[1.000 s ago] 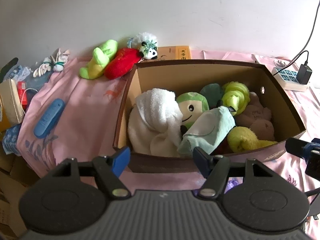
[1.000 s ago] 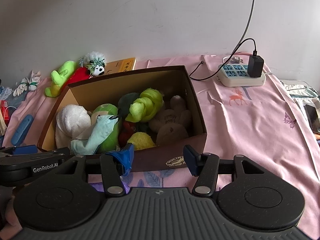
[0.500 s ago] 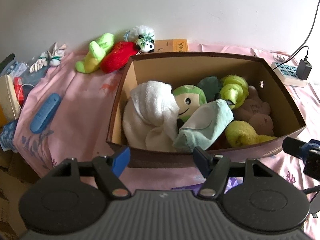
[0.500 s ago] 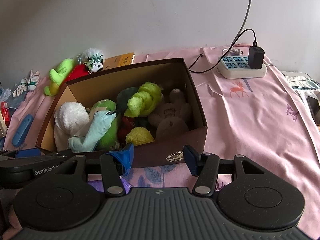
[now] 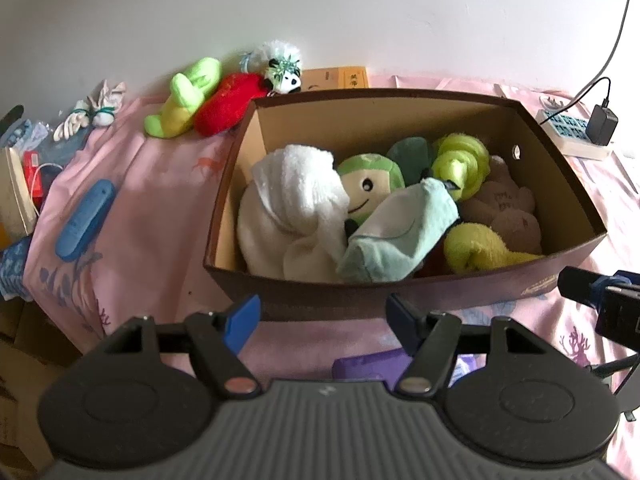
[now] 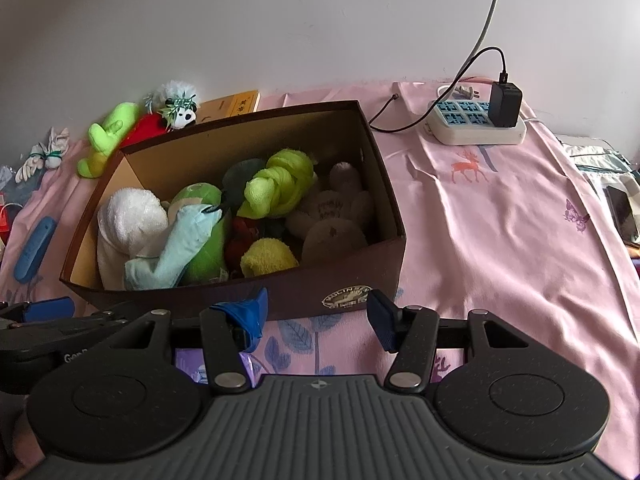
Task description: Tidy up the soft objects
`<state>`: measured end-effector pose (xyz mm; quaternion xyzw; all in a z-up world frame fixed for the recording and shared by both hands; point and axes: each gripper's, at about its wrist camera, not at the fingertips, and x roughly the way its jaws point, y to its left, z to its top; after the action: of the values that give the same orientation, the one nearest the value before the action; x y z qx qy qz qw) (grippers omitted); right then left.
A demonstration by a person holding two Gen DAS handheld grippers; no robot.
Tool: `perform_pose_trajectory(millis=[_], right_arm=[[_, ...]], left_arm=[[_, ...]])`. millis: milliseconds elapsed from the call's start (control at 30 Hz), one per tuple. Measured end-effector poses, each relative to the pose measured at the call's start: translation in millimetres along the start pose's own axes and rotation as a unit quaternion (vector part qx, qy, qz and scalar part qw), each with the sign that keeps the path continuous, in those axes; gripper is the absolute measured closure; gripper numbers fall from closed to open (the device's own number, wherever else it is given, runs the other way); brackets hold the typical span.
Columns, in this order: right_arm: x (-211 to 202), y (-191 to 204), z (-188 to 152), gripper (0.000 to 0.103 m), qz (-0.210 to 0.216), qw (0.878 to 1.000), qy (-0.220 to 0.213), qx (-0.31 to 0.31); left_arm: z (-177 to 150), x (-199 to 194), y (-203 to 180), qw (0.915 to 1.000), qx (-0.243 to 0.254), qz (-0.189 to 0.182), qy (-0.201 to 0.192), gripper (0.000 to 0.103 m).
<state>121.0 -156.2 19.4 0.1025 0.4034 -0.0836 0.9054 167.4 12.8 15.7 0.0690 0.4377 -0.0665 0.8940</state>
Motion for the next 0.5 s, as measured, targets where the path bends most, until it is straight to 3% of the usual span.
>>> perform_pose_trajectory(millis=[500], right_arm=[[-18, 2, -17, 0.063, 0.004, 1.0, -0.009, 0.001]], left_arm=[[-13, -10, -2, 0.9999, 0.009, 0.008, 0.001, 0.034]])
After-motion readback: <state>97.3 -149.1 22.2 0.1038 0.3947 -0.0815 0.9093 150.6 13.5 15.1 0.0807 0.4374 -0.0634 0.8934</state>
